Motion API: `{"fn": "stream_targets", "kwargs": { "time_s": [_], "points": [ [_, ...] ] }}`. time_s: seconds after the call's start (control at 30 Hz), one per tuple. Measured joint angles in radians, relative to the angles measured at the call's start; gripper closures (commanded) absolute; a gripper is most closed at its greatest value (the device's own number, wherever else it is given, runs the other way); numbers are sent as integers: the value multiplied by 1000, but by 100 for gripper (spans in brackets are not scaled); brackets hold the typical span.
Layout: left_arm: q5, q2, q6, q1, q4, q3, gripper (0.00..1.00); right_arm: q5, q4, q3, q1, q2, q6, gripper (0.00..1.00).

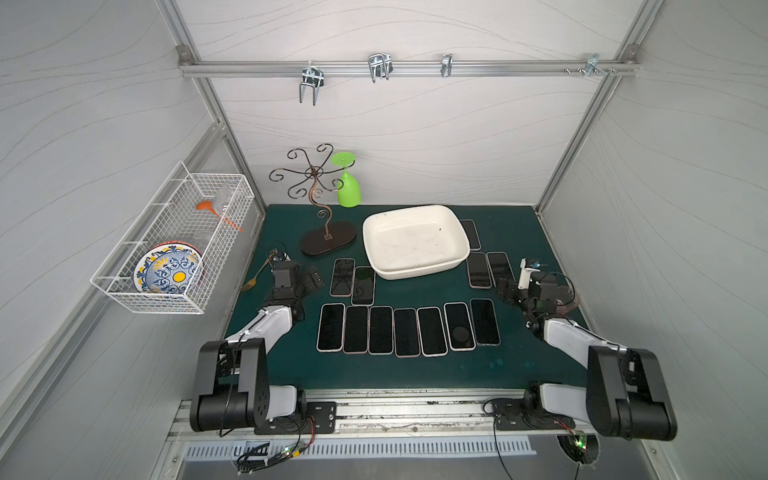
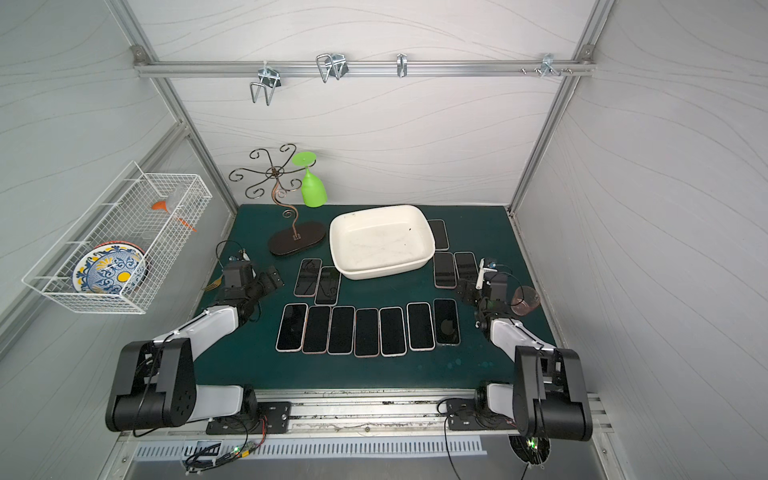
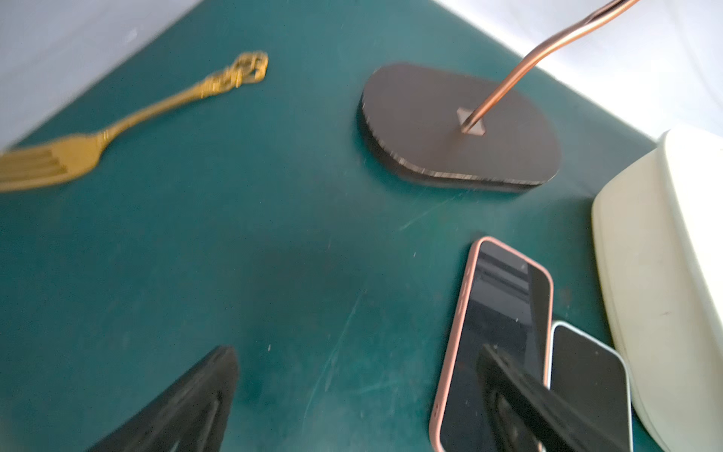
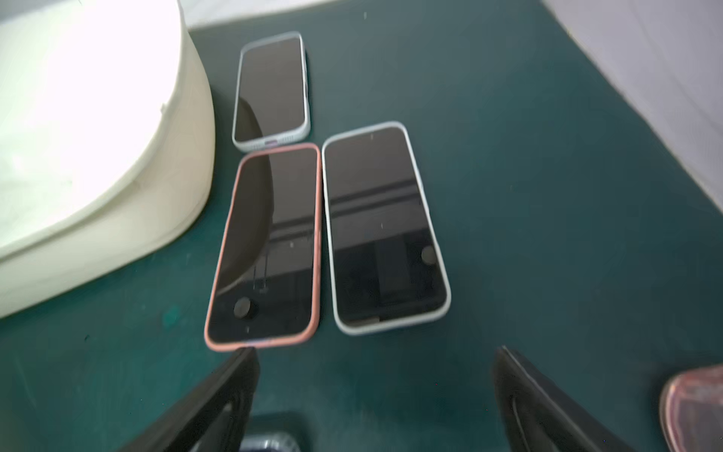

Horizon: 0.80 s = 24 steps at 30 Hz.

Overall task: Take the phone out of the storage box
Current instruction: Reset both arms

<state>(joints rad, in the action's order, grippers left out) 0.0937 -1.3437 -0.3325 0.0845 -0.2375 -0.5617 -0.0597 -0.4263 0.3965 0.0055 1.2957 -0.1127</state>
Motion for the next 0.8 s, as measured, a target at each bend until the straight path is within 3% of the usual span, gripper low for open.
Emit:
{"fn": "stream_targets", "kwargs": {
  "time_s": [0.27, 0.4, 0.57, 0.8],
  "points": [
    [11, 5, 133, 1, -238, 77, 0, -53, -341, -21, 117, 202, 89, 2],
    [1, -14, 179, 0, -346, 147, 0, -69, -353, -5, 140, 250, 113, 1],
    [-17, -158, 214, -5, -459, 158, 0, -70, -360, 21, 124, 259, 114, 1],
    [-4, -196, 251, -40, -484, 154, 0, -46, -358, 35, 90, 261, 109, 1]
  ]
}}
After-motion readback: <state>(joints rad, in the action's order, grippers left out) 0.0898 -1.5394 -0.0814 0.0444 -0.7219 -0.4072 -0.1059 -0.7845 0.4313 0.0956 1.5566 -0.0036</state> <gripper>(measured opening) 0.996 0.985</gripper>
